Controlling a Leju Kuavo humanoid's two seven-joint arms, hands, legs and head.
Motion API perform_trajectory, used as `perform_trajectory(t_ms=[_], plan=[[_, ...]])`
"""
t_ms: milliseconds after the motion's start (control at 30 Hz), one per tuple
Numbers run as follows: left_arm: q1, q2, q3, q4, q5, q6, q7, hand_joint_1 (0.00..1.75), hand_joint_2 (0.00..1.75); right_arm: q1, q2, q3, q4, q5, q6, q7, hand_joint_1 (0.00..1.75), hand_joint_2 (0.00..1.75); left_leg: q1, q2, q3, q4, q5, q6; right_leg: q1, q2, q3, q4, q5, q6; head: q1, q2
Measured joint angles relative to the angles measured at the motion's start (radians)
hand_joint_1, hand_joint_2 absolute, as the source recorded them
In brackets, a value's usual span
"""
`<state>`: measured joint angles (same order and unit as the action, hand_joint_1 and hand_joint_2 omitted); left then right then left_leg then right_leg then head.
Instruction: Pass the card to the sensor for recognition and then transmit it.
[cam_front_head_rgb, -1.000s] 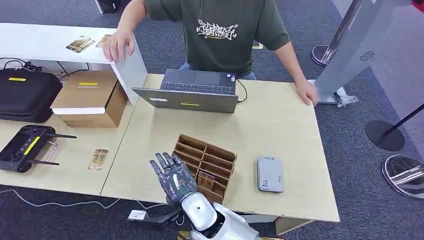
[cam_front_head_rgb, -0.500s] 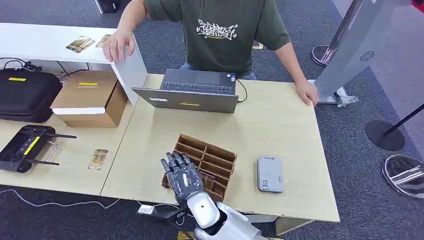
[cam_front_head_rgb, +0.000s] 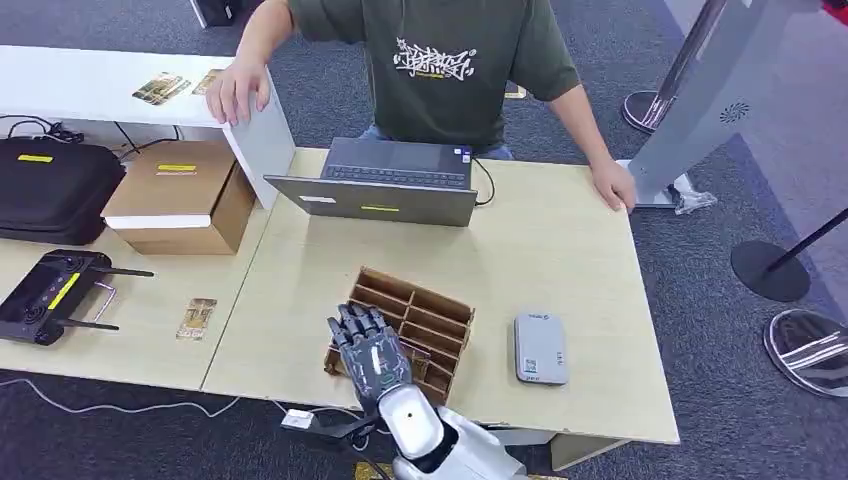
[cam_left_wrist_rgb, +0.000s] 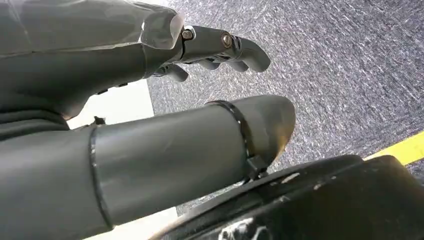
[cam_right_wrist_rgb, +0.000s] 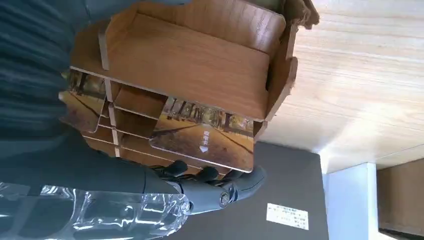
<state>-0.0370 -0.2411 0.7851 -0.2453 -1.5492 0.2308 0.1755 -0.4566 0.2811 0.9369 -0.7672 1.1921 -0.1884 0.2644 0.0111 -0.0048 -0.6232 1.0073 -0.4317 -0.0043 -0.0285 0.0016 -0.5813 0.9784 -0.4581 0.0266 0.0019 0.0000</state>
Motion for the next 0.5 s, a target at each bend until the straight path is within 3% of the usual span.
perform_trajectory(t_ms=[500], plan=[[0.001,0.001,-0.028,0.000,0.000,-0.003,0.020,0.00,0.00,0.063,-0.052,-0.062,-0.176,0.035,0.028,0.032,0.00,1.75,0.000,0.000,0.000,0.000,0.000,0.000,0.000,0.000,0.000,0.000,0.000,0.000,0.000,0.000]])
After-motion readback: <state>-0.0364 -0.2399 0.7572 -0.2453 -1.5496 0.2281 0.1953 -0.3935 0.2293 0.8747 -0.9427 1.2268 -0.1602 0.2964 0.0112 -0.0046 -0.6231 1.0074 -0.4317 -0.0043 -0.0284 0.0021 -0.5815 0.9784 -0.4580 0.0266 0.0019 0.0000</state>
